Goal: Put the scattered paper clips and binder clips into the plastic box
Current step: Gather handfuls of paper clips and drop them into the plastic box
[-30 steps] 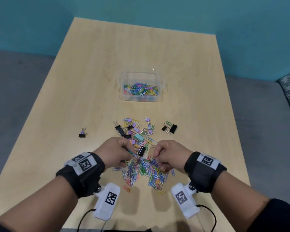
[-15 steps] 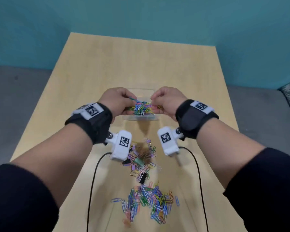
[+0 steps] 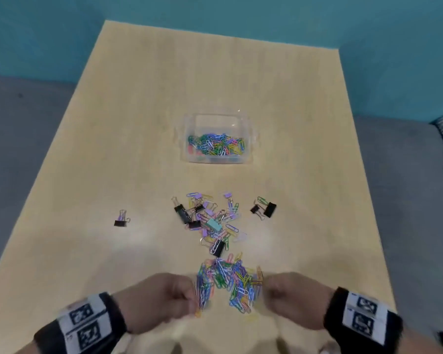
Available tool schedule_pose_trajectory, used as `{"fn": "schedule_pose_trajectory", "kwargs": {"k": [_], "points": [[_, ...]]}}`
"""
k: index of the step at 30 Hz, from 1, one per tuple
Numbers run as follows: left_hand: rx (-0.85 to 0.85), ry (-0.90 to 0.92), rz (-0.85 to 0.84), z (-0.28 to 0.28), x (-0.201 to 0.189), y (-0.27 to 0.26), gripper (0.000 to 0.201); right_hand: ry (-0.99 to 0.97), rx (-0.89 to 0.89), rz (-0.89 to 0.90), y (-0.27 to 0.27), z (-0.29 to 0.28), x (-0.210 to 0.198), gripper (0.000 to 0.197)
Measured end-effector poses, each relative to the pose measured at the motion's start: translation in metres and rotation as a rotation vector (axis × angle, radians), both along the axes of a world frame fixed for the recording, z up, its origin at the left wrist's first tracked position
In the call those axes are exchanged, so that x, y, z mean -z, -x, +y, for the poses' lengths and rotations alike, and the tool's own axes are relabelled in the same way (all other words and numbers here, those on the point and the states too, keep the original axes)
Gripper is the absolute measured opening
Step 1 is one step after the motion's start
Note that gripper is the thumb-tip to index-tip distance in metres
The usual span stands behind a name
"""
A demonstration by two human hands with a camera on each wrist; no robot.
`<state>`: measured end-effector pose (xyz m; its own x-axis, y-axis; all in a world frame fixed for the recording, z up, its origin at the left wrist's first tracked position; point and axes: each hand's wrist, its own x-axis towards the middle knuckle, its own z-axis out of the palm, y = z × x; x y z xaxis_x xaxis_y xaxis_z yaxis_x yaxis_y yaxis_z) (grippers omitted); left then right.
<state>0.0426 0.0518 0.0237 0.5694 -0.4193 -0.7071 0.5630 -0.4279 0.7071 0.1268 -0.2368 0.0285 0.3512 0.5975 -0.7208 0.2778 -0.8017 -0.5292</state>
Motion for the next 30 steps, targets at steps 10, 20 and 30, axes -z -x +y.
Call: {"fn": "schedule_pose_trajectory", "kwargs": {"k": [10, 20, 30], "points": [[-0.332, -0.524, -0.656, -0.037, 0.029, 0.026, 0.010, -0.163, 0.364, -0.423, 0.055, 0.041, 0.022, 0.011], [0.088, -0.904, -0.772, -0.076, 0.047, 0.034, 0.079, 0.086, 0.161, -0.625, 0.082, 0.063, 0.039, 0.076], [0.104, -0.859, -0.848, -0.069, 0.053, 0.001, 0.030, 0.084, 0.086, -0.723, 0.055, 0.083, 0.031, 0.047]]}}
